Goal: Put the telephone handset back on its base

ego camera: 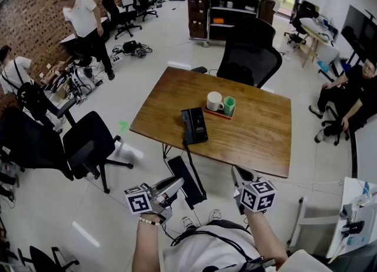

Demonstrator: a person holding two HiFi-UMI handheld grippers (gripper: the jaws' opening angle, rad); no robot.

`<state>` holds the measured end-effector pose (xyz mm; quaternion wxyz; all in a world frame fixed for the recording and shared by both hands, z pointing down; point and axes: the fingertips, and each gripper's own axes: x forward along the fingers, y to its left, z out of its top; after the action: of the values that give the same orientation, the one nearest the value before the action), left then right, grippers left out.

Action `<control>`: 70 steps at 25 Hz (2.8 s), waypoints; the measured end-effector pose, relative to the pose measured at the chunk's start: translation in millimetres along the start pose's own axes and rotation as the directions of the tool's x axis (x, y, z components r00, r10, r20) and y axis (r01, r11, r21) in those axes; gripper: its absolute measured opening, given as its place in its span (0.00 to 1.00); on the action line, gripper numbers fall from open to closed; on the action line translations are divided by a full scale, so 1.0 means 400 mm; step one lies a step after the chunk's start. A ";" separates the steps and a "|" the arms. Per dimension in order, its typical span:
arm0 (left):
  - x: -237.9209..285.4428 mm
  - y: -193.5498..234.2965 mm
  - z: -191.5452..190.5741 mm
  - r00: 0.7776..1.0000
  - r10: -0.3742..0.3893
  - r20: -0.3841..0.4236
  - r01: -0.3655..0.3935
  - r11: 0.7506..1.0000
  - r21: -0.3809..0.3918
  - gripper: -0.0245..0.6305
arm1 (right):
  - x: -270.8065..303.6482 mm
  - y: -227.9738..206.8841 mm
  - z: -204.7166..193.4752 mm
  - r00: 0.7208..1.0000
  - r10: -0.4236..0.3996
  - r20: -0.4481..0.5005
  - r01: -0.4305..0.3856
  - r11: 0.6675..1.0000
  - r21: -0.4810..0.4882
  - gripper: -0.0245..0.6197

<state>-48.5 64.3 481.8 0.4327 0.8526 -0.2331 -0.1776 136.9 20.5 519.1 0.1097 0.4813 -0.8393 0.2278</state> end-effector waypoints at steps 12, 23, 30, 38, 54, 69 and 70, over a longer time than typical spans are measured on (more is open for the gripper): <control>-0.015 0.002 -0.002 1.000 -0.008 -0.002 0.008 1.000 -0.010 0.15 | 0.001 0.014 -0.014 1.000 -0.008 -0.013 0.008 1.000 0.004 0.04; -0.069 0.015 -0.004 0.998 -0.028 -0.053 0.027 1.000 -0.013 0.15 | 0.008 0.071 -0.050 0.999 -0.035 -0.017 0.035 0.999 0.014 0.04; -0.122 0.021 0.013 0.996 -0.045 -0.079 0.045 0.999 -0.008 0.15 | 0.006 0.132 -0.085 0.998 -0.059 -0.023 0.059 0.998 0.016 0.04; -0.152 0.049 0.030 0.995 -0.042 -0.087 0.041 0.999 -0.007 0.15 | 0.031 0.145 -0.079 0.996 -0.089 -0.025 0.089 0.996 -0.004 0.04; 0.009 0.144 0.108 0.982 -0.047 -0.183 0.049 0.999 0.009 0.15 | 0.206 0.071 0.017 0.997 -0.076 -0.005 0.076 0.997 0.006 0.04; 0.221 0.391 0.246 0.976 0.004 -0.218 -0.005 1.000 -0.007 0.15 | 0.444 -0.140 0.128 0.998 -0.007 -0.070 0.011 0.998 0.056 0.04; 0.231 0.407 0.247 0.976 0.006 -0.217 -0.009 1.000 -0.010 0.15 | 0.457 -0.151 0.128 0.997 0.002 -0.079 0.002 0.998 0.055 0.04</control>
<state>-61.4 -135.5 550.6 0.4609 0.8636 -0.1867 -0.0832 96.8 -169.0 564.9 0.1296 0.4749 -0.8277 0.2696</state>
